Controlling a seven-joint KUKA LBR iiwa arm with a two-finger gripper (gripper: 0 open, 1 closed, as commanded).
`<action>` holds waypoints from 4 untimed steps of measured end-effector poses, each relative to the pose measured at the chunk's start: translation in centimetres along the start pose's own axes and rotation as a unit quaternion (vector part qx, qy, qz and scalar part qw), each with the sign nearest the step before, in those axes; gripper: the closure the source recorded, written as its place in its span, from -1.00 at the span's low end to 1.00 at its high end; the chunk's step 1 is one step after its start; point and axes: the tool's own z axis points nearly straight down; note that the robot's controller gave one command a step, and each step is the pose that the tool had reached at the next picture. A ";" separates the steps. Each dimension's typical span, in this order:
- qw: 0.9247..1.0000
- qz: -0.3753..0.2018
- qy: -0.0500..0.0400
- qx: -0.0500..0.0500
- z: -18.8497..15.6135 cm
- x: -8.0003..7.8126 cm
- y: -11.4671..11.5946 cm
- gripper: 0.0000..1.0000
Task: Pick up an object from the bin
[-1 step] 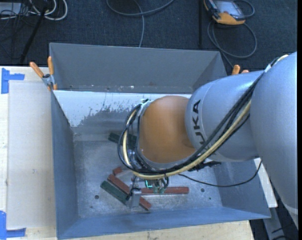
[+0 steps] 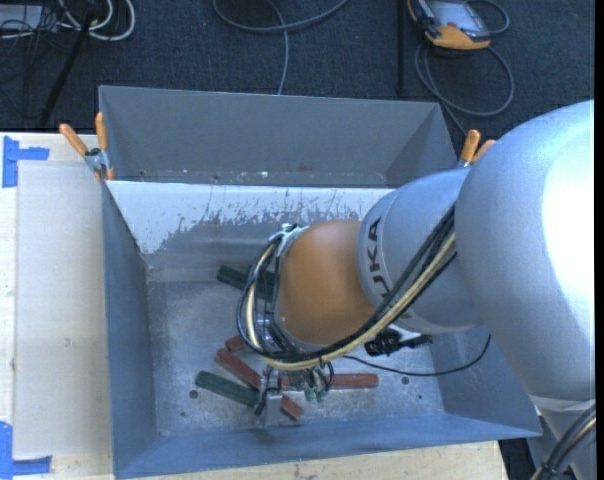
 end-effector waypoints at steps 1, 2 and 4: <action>1.000 0.001 0.000 -0.001 -0.4 -0.1 0.1 1.00; 0.899 -0.437 -0.004 0.000 -1.0 -3.8 -2.2 1.00; 0.757 -0.653 0.000 -0.001 -7.3 -5.0 -1.2 -1.00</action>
Offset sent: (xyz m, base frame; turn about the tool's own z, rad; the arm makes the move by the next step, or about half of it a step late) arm 0.0000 0.0000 0.0000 0.0000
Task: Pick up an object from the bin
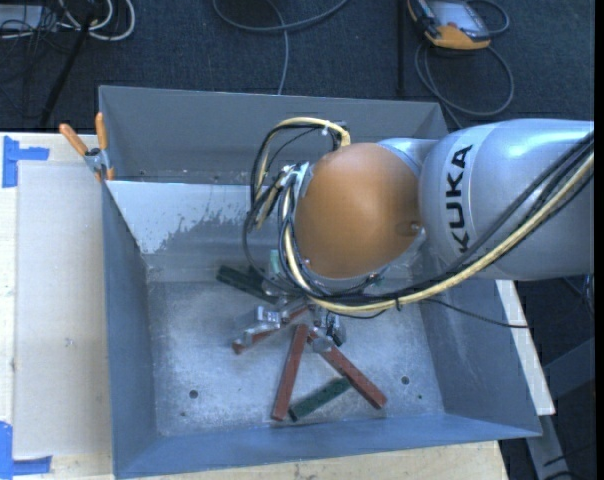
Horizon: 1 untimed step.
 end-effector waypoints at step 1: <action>0.995 -0.102 0.002 -0.001 7.2 1.8 -0.5 -1.00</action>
Offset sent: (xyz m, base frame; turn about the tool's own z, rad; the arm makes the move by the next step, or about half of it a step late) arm 0.0030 -0.0184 -0.0715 -0.2064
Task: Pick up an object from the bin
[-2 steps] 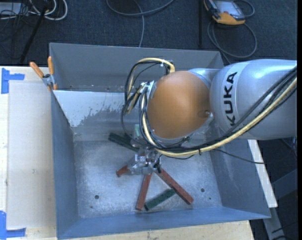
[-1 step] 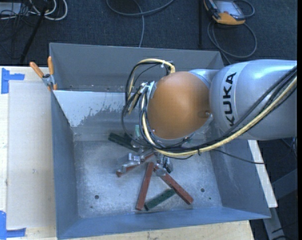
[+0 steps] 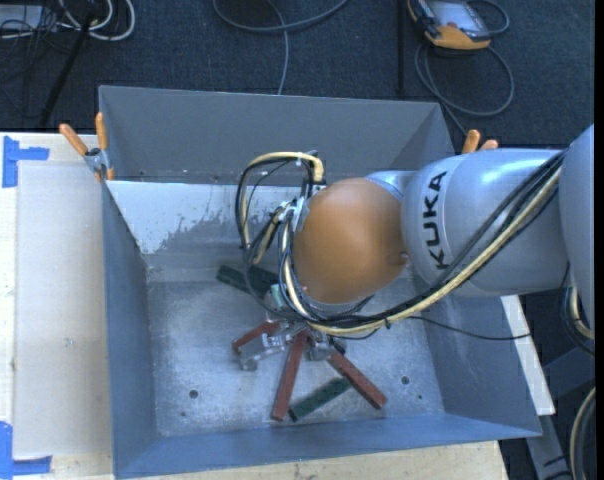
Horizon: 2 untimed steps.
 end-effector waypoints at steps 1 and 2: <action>1.000 0.002 -0.002 0.001 -0.1 0.0 0.0 1.00; 0.991 -0.135 -0.001 0.004 -11.9 0.9 0.6 1.00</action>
Offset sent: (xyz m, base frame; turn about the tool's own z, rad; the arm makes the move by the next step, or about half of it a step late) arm 0.0000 0.0000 0.0000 0.0000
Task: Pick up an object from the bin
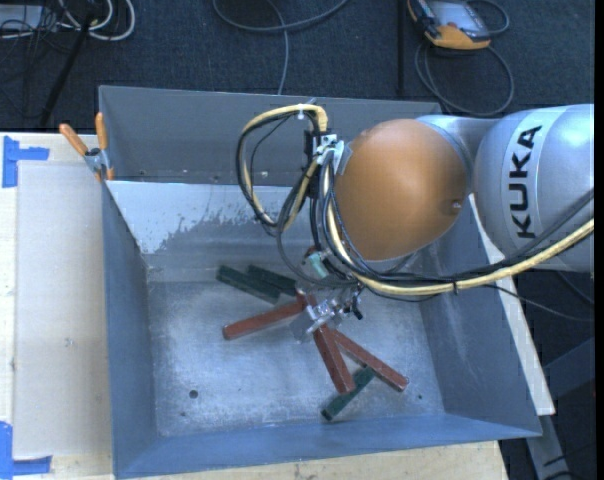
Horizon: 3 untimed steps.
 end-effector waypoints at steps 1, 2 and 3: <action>0.952 -0.307 -0.002 -0.003 2.5 -0.7 -1.5 1.00; 0.947 -0.320 -0.002 -0.004 2.8 0.7 -1.0 1.00; 0.948 -0.318 -0.002 -0.004 2.8 0.8 -1.0 1.00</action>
Offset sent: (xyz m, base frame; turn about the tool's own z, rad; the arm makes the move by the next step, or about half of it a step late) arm 0.0131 0.0109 -0.0236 -0.6289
